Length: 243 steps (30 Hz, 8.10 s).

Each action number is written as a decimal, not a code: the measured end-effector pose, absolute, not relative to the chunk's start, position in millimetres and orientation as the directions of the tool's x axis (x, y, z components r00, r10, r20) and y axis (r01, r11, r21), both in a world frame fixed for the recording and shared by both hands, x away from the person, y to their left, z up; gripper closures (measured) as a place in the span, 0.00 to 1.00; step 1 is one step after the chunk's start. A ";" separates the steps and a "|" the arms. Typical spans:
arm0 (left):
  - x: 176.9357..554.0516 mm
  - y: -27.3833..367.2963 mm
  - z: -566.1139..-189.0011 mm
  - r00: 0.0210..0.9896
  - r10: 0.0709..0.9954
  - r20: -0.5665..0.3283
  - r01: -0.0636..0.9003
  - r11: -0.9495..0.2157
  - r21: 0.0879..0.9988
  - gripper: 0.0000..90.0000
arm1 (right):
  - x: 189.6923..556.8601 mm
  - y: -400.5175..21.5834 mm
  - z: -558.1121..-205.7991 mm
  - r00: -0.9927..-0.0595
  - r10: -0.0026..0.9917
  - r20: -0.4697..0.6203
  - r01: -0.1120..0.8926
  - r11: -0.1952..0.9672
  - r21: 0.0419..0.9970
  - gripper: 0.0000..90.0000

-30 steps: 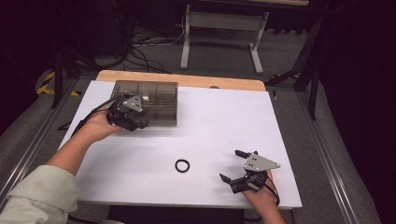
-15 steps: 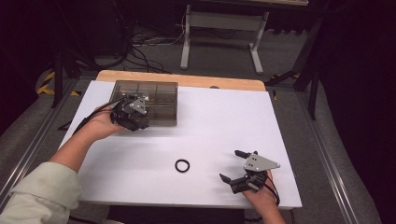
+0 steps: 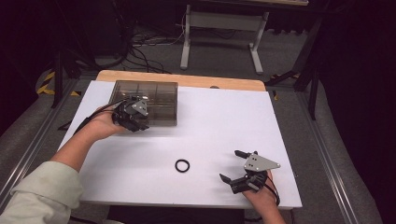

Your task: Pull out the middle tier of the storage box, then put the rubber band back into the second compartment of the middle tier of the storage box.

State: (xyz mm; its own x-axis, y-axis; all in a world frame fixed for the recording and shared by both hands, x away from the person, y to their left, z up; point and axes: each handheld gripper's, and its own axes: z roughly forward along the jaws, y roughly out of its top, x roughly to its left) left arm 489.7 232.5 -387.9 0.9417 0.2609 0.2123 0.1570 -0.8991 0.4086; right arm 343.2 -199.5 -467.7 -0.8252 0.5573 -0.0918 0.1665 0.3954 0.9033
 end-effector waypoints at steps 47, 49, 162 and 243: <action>483.8 221.3 -394.3 0.949 0.209 0.235 0.131 -0.942 0.308 0.78 | 343.3 -199.8 -467.6 -0.826 0.556 -0.087 0.170 0.393 0.903 0.00; 483.3 221.2 -393.9 0.951 0.206 0.232 0.129 -0.943 0.307 0.78 | 343.3 -199.8 -467.6 -0.826 0.557 -0.088 0.169 0.394 0.903 0.00; 382.7 188.4 -367.4 0.973 0.208 0.103 0.083 -0.728 0.681 0.58 | 342.7 -199.4 -467.5 -0.827 0.555 -0.095 0.163 0.397 0.903 0.00; 374.5 112.4 -435.2 0.988 0.155 0.026 0.113 -0.813 0.571 0.96 | 341.8 -199.3 -467.5 -0.833 0.545 -0.097 0.156 0.400 0.903 0.00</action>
